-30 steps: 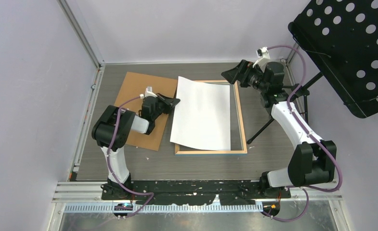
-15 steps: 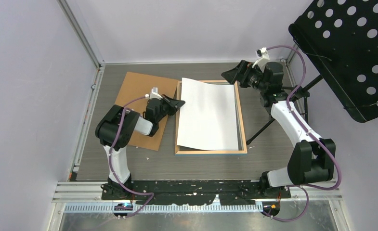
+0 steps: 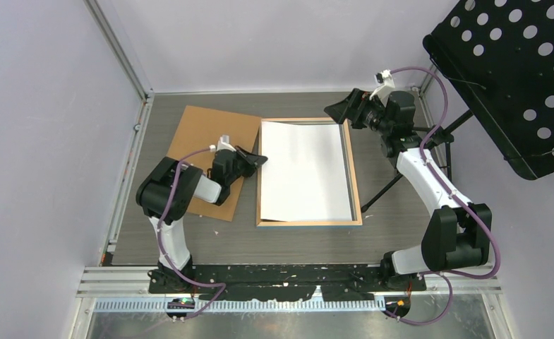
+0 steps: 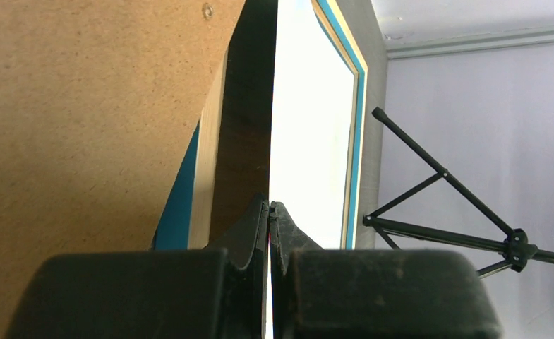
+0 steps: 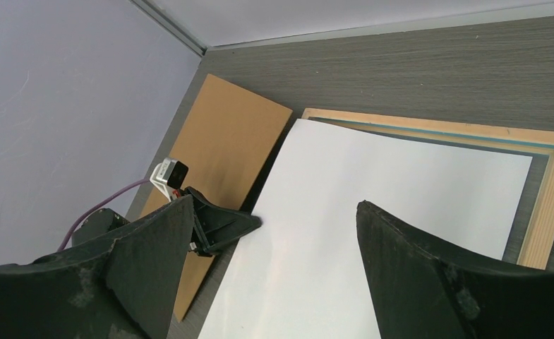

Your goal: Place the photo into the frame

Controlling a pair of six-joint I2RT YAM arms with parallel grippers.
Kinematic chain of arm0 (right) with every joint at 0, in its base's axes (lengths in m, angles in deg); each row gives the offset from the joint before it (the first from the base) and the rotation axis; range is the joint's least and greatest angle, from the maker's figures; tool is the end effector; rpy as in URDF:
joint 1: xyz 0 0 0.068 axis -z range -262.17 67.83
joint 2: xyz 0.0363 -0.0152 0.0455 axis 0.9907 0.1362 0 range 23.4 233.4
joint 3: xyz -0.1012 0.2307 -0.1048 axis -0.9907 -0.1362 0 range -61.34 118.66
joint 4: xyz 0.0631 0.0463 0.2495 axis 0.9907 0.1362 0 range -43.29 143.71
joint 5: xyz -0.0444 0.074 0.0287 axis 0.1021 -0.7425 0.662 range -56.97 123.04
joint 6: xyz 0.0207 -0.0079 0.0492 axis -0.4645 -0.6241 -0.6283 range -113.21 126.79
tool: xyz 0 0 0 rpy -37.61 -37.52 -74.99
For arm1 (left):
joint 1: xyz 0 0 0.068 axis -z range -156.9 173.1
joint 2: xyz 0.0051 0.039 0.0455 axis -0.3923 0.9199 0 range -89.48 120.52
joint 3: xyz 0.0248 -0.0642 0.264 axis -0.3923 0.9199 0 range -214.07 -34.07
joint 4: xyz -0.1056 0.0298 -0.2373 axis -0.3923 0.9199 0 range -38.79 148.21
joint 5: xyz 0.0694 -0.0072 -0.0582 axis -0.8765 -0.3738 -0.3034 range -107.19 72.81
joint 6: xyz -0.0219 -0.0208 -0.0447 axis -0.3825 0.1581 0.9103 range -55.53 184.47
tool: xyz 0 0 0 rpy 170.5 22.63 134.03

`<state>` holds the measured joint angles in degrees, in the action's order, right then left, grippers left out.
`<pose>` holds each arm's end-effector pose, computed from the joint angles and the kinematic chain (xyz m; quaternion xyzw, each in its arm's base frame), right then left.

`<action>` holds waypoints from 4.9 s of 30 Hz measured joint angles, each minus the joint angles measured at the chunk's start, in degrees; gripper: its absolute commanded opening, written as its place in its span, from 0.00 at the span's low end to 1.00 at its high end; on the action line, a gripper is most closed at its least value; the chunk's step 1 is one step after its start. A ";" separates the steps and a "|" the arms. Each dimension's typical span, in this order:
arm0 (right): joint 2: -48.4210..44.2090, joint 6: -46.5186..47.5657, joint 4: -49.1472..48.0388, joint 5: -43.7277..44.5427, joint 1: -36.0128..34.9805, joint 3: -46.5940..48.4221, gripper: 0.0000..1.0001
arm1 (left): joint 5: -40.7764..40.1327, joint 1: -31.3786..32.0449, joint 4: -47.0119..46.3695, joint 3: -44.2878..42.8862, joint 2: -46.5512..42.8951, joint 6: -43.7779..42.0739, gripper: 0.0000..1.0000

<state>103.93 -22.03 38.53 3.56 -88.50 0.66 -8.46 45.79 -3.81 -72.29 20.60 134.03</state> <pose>0.3274 0.0539 0.3340 -0.0149 0.7602 0.3733 0.5315 0.3193 -0.1393 0.1156 -0.2768 0.7527 -0.4707 0.3678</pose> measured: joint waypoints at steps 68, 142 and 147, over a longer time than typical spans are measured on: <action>5.57 23.37 9.62 9.55 -7.82 -1.90 0.83 | -0.59 1.42 -3.08 -1.31 3.54 -0.63 0.00; 16.37 40.50 22.05 21.33 -16.65 -0.72 0.80 | 0.11 1.11 20.74 -2.62 -16.46 -21.59 0.91; 16.37 41.03 22.01 21.33 -17.20 -0.72 0.80 | 0.57 -0.11 25.29 -2.97 -22.01 -28.50 0.91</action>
<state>120.30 19.00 60.54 24.89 -105.70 -0.07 -7.89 45.68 21.48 -75.26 -1.41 105.53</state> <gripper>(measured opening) 0.800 0.910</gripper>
